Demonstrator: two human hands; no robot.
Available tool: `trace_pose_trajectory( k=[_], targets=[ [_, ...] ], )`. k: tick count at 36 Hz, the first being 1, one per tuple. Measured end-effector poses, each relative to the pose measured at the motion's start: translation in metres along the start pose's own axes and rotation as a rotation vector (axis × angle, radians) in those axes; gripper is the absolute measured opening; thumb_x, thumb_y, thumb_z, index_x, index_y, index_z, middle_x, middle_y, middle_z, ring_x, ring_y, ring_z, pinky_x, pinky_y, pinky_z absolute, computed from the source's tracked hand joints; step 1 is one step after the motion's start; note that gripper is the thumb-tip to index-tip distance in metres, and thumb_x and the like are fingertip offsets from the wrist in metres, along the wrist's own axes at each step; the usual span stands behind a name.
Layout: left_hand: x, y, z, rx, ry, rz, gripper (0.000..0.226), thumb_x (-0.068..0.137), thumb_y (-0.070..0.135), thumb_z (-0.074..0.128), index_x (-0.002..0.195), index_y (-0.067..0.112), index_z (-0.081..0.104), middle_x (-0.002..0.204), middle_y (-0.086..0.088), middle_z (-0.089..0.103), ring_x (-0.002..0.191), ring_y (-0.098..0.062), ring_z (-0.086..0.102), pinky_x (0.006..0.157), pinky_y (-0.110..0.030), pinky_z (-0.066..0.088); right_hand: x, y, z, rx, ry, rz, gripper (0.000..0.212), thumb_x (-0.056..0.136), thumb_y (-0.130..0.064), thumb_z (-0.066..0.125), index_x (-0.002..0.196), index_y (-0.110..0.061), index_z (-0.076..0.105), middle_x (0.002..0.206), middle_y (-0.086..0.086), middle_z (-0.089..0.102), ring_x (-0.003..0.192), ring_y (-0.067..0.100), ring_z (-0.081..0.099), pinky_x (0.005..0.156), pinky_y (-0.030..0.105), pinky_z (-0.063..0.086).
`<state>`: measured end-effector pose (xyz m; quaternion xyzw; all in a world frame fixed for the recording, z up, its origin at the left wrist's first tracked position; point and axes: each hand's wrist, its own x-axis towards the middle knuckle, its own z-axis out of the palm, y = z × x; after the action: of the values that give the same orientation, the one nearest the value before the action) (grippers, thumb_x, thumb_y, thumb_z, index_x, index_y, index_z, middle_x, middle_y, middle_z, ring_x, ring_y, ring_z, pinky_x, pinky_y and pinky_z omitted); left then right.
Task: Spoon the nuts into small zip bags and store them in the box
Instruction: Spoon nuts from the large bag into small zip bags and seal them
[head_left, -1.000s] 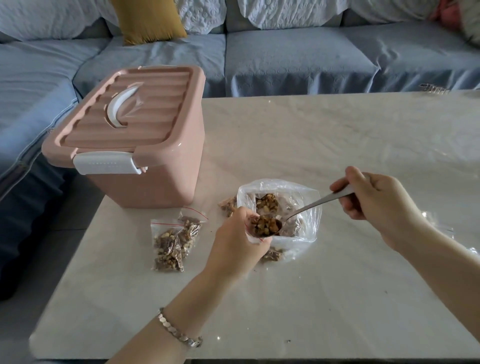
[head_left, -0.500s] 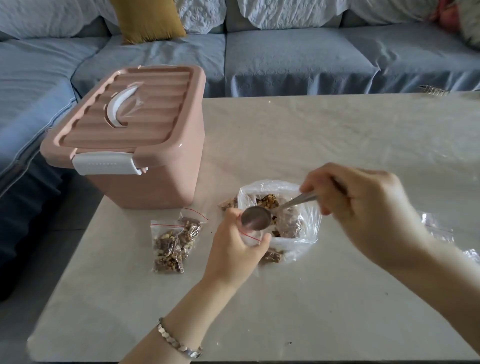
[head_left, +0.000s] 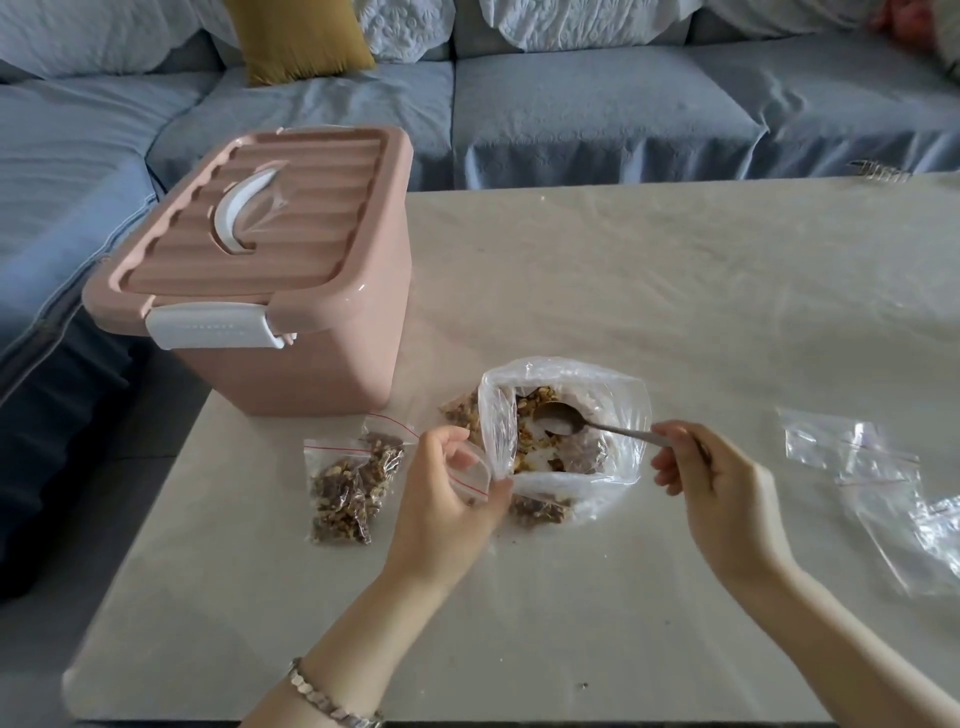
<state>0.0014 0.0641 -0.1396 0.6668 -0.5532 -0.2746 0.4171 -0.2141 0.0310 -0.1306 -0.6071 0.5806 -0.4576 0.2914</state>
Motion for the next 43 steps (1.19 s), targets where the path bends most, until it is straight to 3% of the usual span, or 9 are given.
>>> trace_pose_trajectory(
  k=[3, 6, 11, 18, 23, 28, 34, 40, 43],
  targets=[
    [-0.002, 0.003, 0.000, -0.032, -0.013, -0.019, 0.049, 0.073, 0.019, 0.077, 0.105, 0.026, 0.040, 0.092, 0.010, 0.053, 0.096, 0.002, 0.048, 0.076, 0.001, 0.030, -0.010, 0.006, 0.009, 0.040, -0.043, 0.042, 0.023, 0.094, -0.007, 0.046, 0.087, -0.019, 0.064, 0.059, 0.001, 0.061, 0.057, 0.008, 0.056, 0.054, 0.009, 0.043],
    [-0.003, 0.003, 0.001, -0.032, -0.017, -0.035, 0.048, 0.073, 0.021, 0.076, 0.105, 0.026, 0.040, 0.092, 0.009, 0.053, 0.095, 0.004, 0.047, 0.076, 0.001, 0.029, -0.018, 0.008, 0.012, 0.091, -0.061, 0.102, 0.030, 0.095, -0.008, 0.042, 0.081, -0.025, 0.062, 0.071, -0.001, 0.065, 0.051, 0.009, 0.054, 0.052, 0.012, 0.043],
    [-0.003, 0.000, 0.001, -0.013, -0.019, -0.057, 0.047, 0.072, 0.024, 0.076, 0.103, 0.026, 0.041, 0.097, 0.005, 0.054, 0.096, 0.003, 0.048, 0.077, 0.000, 0.030, -0.024, 0.007, 0.010, 0.203, -0.060, 0.287, 0.031, 0.097, -0.009, 0.041, 0.077, -0.011, 0.064, 0.052, 0.005, 0.059, 0.043, 0.010, 0.051, 0.045, 0.016, 0.042],
    [-0.002, 0.003, 0.002, -0.007, 0.017, -0.040, 0.041, 0.071, 0.020, 0.077, 0.098, 0.022, 0.045, 0.091, 0.012, 0.054, 0.094, 0.000, 0.049, 0.075, 0.001, 0.031, -0.014, 0.006, 0.005, 0.343, 0.009, 0.581, 0.036, 0.099, -0.020, 0.039, 0.077, -0.005, 0.064, 0.046, 0.000, 0.057, 0.038, 0.009, 0.048, 0.041, 0.017, 0.041],
    [-0.002, 0.005, 0.007, -0.036, 0.032, 0.006, 0.039, 0.069, 0.015, 0.079, 0.093, 0.021, 0.049, 0.088, 0.012, 0.055, 0.089, 0.007, 0.049, 0.076, -0.001, 0.032, -0.005, -0.001, -0.009, 0.333, 0.058, 0.558, 0.037, 0.099, -0.021, 0.039, 0.075, -0.007, 0.063, 0.051, 0.003, 0.056, 0.036, 0.007, 0.048, 0.040, 0.016, 0.041],
    [-0.002, 0.006, 0.012, -0.082, 0.003, -0.017, 0.044, 0.071, 0.017, 0.078, 0.091, 0.034, 0.044, 0.093, 0.013, 0.054, 0.093, 0.006, 0.049, 0.079, -0.001, 0.032, 0.005, -0.004, -0.026, 0.332, 0.091, 0.527, 0.036, 0.099, -0.022, 0.039, 0.075, -0.009, 0.063, 0.044, -0.002, 0.057, 0.038, 0.005, 0.049, 0.043, 0.016, 0.043],
    [0.001, 0.007, 0.016, -0.054, -0.090, -0.075, 0.046, 0.058, 0.055, 0.061, 0.097, 0.040, 0.041, 0.098, 0.016, 0.052, 0.098, 0.002, 0.049, 0.081, -0.012, 0.038, 0.020, -0.022, -0.039, 0.300, 0.084, 0.448, 0.038, 0.100, -0.025, 0.037, 0.074, -0.010, 0.062, 0.042, -0.003, 0.056, 0.036, 0.006, 0.046, 0.040, 0.015, 0.039],
    [0.003, 0.011, 0.022, 0.005, -0.065, -0.078, 0.039, 0.071, 0.027, 0.076, 0.090, 0.036, 0.043, 0.089, 0.015, 0.054, 0.091, 0.001, 0.051, 0.076, -0.004, 0.034, 0.034, -0.054, -0.041, 0.279, 0.018, 0.388, 0.041, 0.099, -0.027, 0.039, 0.070, -0.010, 0.063, 0.041, -0.002, 0.052, 0.037, 0.009, 0.043, 0.040, 0.017, 0.038],
    [0.003, 0.008, 0.025, 0.008, -0.079, -0.092, 0.048, 0.071, 0.031, 0.076, 0.109, 0.028, 0.047, 0.101, 0.013, 0.056, 0.100, -0.004, 0.051, 0.091, -0.016, 0.037, 0.038, -0.064, -0.039, 0.243, -0.053, 0.377, 0.042, 0.098, -0.028, 0.039, 0.069, -0.009, 0.063, 0.041, -0.002, 0.051, 0.037, 0.012, 0.042, 0.042, 0.021, 0.038]
  ],
)
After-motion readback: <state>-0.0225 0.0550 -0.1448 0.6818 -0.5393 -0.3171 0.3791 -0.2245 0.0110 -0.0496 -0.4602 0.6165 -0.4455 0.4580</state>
